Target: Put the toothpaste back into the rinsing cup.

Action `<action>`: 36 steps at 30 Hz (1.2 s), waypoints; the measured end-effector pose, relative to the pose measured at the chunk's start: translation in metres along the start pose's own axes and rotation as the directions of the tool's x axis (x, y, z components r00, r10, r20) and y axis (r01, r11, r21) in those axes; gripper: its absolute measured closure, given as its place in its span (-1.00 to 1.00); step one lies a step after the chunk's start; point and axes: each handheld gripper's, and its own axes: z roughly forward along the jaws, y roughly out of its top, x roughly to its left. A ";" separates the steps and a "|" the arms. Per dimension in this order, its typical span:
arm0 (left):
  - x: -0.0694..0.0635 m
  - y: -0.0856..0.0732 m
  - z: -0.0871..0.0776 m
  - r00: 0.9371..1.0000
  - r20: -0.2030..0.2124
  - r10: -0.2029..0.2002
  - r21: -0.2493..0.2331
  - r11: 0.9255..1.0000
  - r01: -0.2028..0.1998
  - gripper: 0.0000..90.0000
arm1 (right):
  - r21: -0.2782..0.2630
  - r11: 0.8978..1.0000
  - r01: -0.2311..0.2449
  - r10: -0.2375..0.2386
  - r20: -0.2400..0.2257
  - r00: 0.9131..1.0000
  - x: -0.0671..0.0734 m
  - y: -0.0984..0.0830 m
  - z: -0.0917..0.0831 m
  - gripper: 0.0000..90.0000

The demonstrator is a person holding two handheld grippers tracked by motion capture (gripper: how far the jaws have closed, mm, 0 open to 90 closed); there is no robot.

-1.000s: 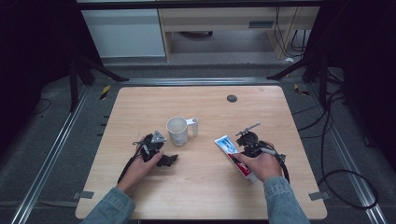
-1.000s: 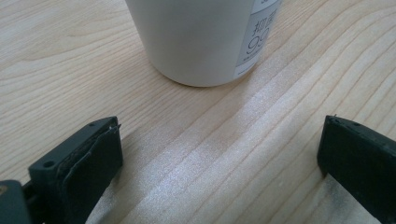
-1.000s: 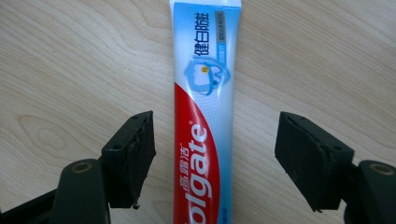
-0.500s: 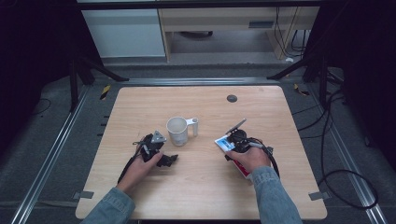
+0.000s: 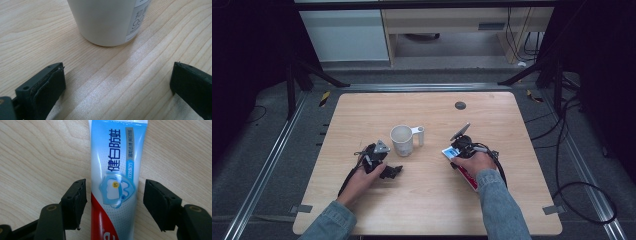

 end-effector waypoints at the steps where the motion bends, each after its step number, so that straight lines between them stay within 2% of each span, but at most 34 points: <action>1: 0.000 0.000 0.000 1.000 0.001 -0.001 0.000 1.000 0.001 -1.00 | 0.002 1.000 -0.001 0.001 0.003 1.000 0.000 0.001 0.001 -0.20; 9: 0.000 0.000 0.000 1.000 0.001 -0.001 0.000 1.000 0.001 -1.00 | 0.034 0.999 0.005 -0.005 -0.008 1.000 0.001 0.005 0.008 -0.14; 10: 0.000 0.000 0.000 1.000 0.000 0.000 0.000 1.000 0.000 -1.00 | 0.030 0.999 0.020 -0.020 -0.002 1.000 0.000 0.004 0.008 -0.14; 13: 0.000 0.000 0.000 1.000 0.000 0.000 0.000 1.000 0.000 -1.00 | 0.033 0.999 0.004 -0.004 -0.009 1.000 0.000 0.004 0.008 -0.11; 19: 0.000 0.000 0.000 1.000 0.001 -0.001 0.000 1.000 0.001 -1.00 | 0.036 0.999 0.007 -0.007 -0.010 1.000 -0.001 0.004 0.008 -0.04; 36: 0.000 0.000 0.000 1.000 0.001 -0.001 0.000 1.000 0.001 -1.00 | 0.051 0.998 0.047 -0.047 -0.003 0.999 0.000 0.006 0.007 0.16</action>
